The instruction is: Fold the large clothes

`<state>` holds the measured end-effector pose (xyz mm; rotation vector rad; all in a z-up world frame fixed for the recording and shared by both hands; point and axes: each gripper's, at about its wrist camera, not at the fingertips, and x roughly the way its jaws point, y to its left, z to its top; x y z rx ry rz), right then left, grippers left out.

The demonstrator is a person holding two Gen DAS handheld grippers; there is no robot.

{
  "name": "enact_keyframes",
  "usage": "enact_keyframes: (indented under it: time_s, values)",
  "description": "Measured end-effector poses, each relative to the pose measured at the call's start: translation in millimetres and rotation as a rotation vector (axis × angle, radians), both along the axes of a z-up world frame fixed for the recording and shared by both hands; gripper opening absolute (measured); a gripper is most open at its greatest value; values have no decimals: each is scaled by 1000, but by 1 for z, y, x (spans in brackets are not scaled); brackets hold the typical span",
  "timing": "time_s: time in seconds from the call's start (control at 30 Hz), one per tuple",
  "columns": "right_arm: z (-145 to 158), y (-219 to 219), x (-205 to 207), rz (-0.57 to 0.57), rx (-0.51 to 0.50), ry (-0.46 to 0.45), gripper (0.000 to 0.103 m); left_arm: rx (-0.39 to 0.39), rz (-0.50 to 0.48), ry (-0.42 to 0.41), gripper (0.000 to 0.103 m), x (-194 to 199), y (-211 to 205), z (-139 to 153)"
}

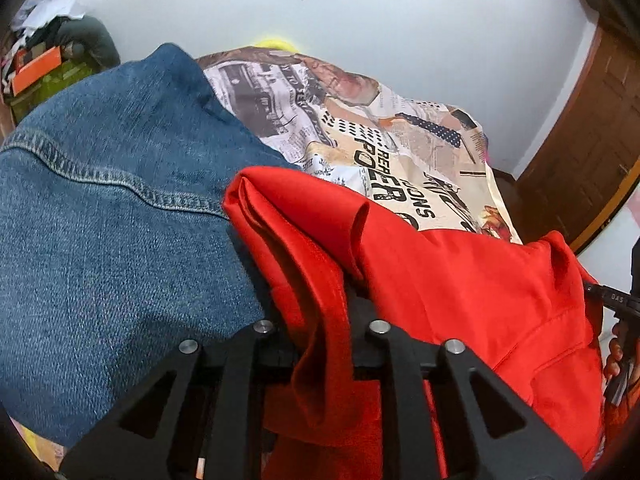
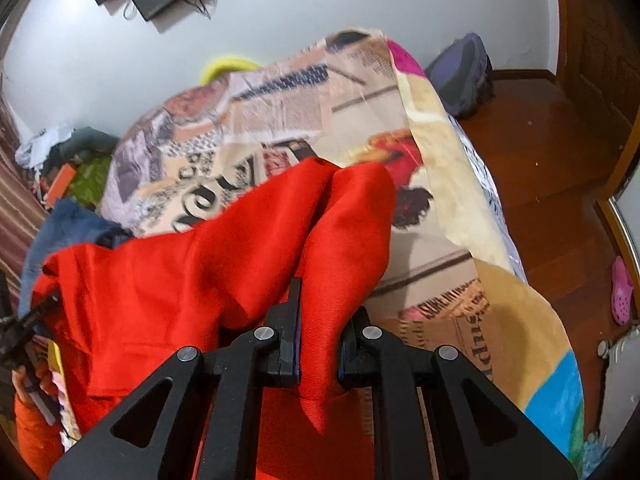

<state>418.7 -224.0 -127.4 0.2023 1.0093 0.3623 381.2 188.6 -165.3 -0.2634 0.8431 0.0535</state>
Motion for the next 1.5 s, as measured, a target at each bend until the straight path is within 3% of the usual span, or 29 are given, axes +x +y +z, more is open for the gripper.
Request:
enact_keyframes:
  time_s: [0.13,0.3,0.37,0.47,0.6,0.87,1.0,1.23,1.37,1.5]
  values:
    - [1,-8,-9,15,-15,11,18,80,-16,28,26,-1,-11,1]
    - [20,-11,-32,32,-99,-5,25,136,2,55,52,-17,-20,8]
    - [25,-9,-43,50,-144,-21,28,167,0,59,57,-29,-25,14]
    - [39,-5,-70,98,-207,-58,31,198,-17,73,59,-49,-32,24]
    - [55,-1,-111,142,-214,-89,49,197,-36,55,67,-85,-37,41]
    - [73,5,-176,184,-242,-134,50,178,-72,51,72,-157,-38,57]
    - [74,-1,-204,182,-243,-141,54,160,-73,76,74,-185,-37,46]
    - [60,-16,-240,149,-251,-111,56,109,-61,197,74,-227,-29,-7]
    - [41,-29,-250,106,-235,-51,56,68,-51,266,74,-246,-25,-36]
    - [21,-39,-255,66,-214,23,56,-23,-51,316,74,-260,-21,-61]
